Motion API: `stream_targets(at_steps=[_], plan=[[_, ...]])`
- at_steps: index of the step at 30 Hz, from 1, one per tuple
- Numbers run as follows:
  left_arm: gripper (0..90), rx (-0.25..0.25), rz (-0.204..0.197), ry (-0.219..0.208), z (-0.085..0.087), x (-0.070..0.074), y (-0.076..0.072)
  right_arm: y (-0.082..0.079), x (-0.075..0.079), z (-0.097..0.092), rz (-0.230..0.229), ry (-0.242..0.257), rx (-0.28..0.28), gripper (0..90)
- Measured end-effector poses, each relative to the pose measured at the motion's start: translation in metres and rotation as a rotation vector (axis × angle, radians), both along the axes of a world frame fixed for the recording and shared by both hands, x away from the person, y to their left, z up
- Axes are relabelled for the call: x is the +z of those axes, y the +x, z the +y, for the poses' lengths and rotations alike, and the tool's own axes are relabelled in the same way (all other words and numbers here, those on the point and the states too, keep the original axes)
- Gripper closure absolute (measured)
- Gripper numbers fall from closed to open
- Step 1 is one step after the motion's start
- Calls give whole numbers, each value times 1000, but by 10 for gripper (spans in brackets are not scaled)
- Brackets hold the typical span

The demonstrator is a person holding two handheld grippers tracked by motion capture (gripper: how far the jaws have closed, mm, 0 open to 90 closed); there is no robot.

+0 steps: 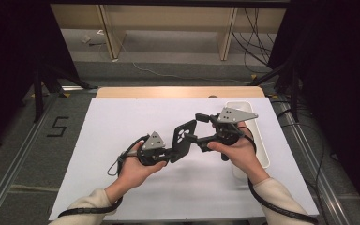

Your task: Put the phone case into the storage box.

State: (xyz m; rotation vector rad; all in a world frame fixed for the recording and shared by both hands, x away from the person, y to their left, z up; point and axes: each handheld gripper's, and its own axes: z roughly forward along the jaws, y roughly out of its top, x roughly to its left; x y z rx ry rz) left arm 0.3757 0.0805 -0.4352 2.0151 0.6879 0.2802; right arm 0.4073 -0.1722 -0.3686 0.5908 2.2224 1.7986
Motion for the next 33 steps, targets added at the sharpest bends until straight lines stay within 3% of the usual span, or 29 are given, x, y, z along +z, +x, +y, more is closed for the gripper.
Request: stream_targets(at_steps=[18, 24, 33], plan=[[803, 53, -11, -10, 0, -2, 0, -11, -14, 0, 1, -30, -87, 5], [803, 65, -18, -18, -1, -3, 0, -19, -21, -5, -3, -55, -119, 4], [802, 69, -16, -21, -6, -4, 0, -24, -25, -16, -5, -48, -141, 4]])
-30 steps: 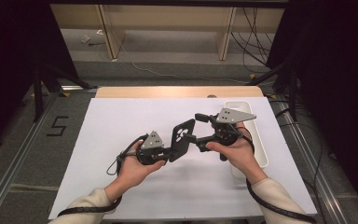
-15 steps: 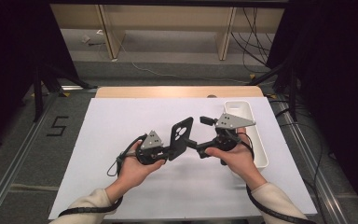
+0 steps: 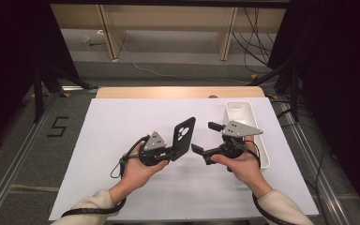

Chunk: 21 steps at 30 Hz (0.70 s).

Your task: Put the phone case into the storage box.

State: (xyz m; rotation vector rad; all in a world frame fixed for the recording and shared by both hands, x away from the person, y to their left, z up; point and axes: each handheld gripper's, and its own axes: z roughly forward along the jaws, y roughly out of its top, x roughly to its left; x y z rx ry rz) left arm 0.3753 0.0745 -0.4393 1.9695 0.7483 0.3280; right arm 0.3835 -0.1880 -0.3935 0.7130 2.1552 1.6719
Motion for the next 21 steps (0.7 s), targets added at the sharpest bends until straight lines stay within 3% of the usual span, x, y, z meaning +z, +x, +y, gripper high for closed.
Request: stream_targets(at_steps=[11, 21], plan=[[802, -1, -5, -2, -7, -1, -2, -11, -4, -6, -3, 3, -30, 4], [802, -20, -4, -2, -19, -4, -4, -12, -4, -7, -10, 15, -54, 4]])
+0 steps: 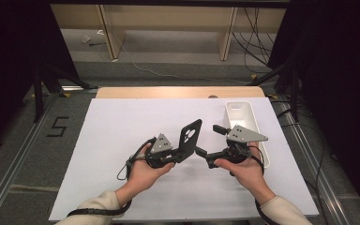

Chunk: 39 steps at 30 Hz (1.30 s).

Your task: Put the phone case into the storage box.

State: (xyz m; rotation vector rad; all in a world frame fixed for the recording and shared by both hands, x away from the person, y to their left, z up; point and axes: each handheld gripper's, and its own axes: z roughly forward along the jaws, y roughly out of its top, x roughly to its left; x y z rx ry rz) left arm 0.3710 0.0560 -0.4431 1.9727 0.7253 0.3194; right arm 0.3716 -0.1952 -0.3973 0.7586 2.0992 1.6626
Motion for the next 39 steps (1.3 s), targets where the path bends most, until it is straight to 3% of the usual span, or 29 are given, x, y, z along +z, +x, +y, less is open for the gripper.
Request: stream_targets(at_steps=[16, 31, 39], plan=[[802, -31, -1, 3, -13, -2, -7, 1, -3, 9, -4, 16, -62, 3], [801, -44, -3, 3, -17, -4, -9, 8, -8, 19, -8, 20, -83, 5], [801, -51, -2, 6, -17, -4, -8, 11, -9, 22, -3, 42, -87, 62]])
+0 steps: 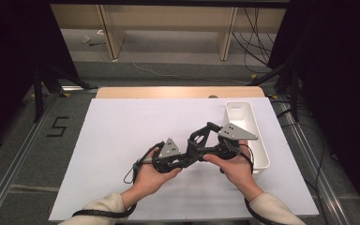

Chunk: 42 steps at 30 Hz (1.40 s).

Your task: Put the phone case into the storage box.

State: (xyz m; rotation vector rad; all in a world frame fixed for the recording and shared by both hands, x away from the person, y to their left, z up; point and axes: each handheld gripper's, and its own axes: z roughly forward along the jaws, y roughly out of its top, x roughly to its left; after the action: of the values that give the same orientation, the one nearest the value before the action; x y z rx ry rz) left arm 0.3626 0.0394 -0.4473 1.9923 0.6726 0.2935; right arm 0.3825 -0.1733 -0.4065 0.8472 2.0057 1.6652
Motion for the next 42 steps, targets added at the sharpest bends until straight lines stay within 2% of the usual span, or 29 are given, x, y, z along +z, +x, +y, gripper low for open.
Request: stream_targets(at_steps=[5, 17, 23, 30, 36, 42], plan=[[800, 11, -3, 0, 1, 1, 0, -1, 0, 2, -8, 2, -13, 120], [795, 7, -5, -2, 2, 1, 2, -1, 1, 2, 4, 13, -25, 138], [792, 1, -15, -3, 2, 1, 2, -1, 2, 2, -5, 13, -25, 144], [782, -6, -31, -13, 2, 2, 2, -1, 4, 1, 10, 21, -27, 150], [741, -16, -47, -2, 4, 3, 1, -1, 11, -3, 17, 43, -39, 152], [603, -42, -79, -7, 12, 6, -1, 2, 18, -14, 1, 70, -65, 153]])
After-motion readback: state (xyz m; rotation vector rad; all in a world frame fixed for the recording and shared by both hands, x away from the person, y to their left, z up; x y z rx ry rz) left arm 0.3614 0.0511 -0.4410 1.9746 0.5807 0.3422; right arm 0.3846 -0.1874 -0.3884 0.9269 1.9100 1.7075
